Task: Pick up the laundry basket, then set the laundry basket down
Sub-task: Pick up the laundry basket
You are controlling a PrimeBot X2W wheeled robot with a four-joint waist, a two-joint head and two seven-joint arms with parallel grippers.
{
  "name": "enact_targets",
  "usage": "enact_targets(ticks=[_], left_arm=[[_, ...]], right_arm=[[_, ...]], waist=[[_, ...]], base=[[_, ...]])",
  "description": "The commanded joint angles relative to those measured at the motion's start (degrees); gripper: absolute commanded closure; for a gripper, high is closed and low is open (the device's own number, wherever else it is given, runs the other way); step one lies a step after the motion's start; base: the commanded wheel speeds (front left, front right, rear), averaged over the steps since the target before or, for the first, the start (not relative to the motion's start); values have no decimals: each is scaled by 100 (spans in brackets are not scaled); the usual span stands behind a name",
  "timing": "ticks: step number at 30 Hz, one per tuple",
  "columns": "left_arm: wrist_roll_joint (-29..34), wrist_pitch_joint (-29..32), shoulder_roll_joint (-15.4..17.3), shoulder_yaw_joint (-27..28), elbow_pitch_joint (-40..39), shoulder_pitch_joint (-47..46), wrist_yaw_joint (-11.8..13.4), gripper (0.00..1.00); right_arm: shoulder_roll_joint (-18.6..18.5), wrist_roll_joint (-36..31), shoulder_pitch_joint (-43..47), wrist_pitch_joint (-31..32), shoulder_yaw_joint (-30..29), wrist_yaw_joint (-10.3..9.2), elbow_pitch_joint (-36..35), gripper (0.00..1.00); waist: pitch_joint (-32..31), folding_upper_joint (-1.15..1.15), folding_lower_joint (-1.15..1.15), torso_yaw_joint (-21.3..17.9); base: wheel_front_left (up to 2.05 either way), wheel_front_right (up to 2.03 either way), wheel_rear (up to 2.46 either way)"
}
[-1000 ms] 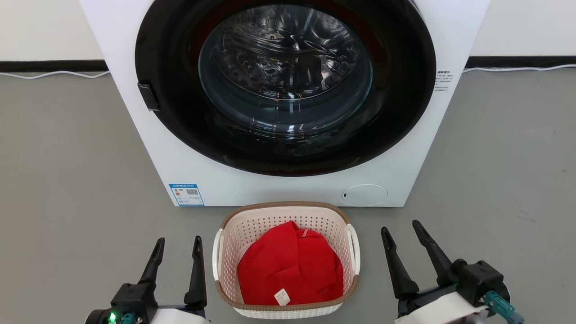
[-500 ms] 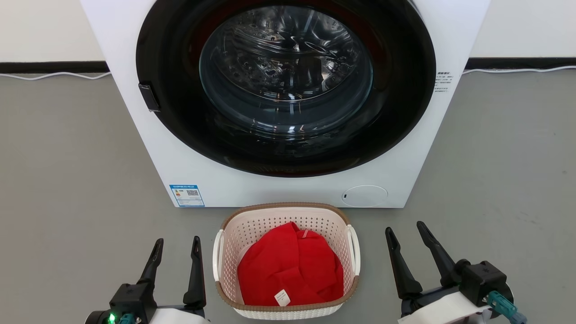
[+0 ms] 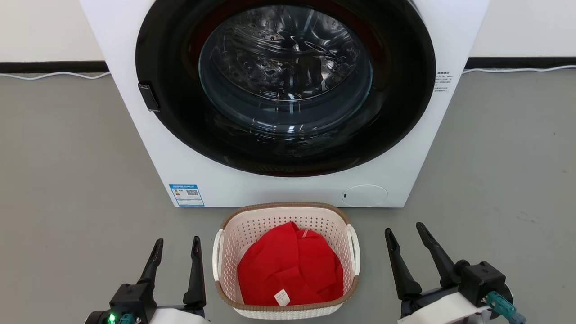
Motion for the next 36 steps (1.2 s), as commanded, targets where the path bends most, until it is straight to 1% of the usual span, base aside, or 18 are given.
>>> enact_targets(ticks=[1,9,19,27,36], left_arm=[[-50,-61,18,157,-137,-114,30,0],[-58,-61,18,149,-171,-132,39,0],[-87,-61,18,178,-166,-368,-13,0],[-109,-61,18,210,-8,-842,-133,0],[-170,-61,18,204,496,-1772,-242,0]], right_arm=[[-6,40,-275,-62,158,41,-137,0],[-6,26,-293,-62,125,41,-161,0],[-6,28,-468,-62,43,41,-160,0],[-6,-26,-845,-62,-117,41,-71,0],[-6,-201,-1664,-62,-303,41,299,0]], waist=[[5,0,0,2],[119,0,0,7],[530,0,0,18],[1182,0,0,93],[2263,0,0,177]], base=[[0,0,0],[0,0,0],[0,0,0],[0,0,0],[0,0,0]])
